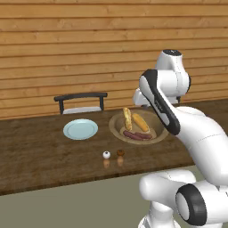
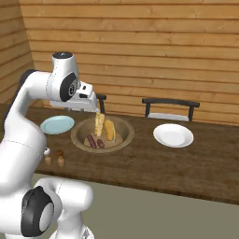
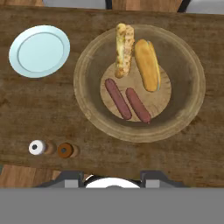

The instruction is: Place one bun and one sausage from the bowl on each plate.

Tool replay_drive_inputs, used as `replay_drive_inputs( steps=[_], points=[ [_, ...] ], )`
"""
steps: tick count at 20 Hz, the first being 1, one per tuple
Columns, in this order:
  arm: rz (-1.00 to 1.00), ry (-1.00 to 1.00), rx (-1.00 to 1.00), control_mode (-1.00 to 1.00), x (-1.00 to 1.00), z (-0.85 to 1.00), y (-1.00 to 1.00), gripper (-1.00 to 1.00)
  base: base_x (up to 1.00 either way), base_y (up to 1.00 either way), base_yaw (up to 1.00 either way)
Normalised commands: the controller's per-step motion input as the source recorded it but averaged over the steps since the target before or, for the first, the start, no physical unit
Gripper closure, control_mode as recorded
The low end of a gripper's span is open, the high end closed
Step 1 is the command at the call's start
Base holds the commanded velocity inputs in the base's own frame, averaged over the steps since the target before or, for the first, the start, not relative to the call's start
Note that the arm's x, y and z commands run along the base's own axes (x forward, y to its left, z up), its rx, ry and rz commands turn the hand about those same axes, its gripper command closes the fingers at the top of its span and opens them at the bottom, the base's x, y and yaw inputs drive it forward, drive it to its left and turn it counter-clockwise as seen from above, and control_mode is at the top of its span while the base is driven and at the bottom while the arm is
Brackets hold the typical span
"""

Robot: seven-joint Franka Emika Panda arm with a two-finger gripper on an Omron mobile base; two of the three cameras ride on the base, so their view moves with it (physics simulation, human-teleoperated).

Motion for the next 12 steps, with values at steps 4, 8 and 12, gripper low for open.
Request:
replay_drive_inputs(
  steps=[4,8,12],
  points=[
    [0.0,0.0,0.0,-1.0,0.21,-0.3,0.01,-1.0,0.0,0.0,0.0],
    [0.0,0.0,-0.05,-1.0,0.48,-0.68,0.07,-1.0,0.0,0.0,0.0],
    [-0.01,0.0,-0.05,-1.0,0.51,-0.72,0.0,-1.0,0.0,0.0,0.0]
  ],
)
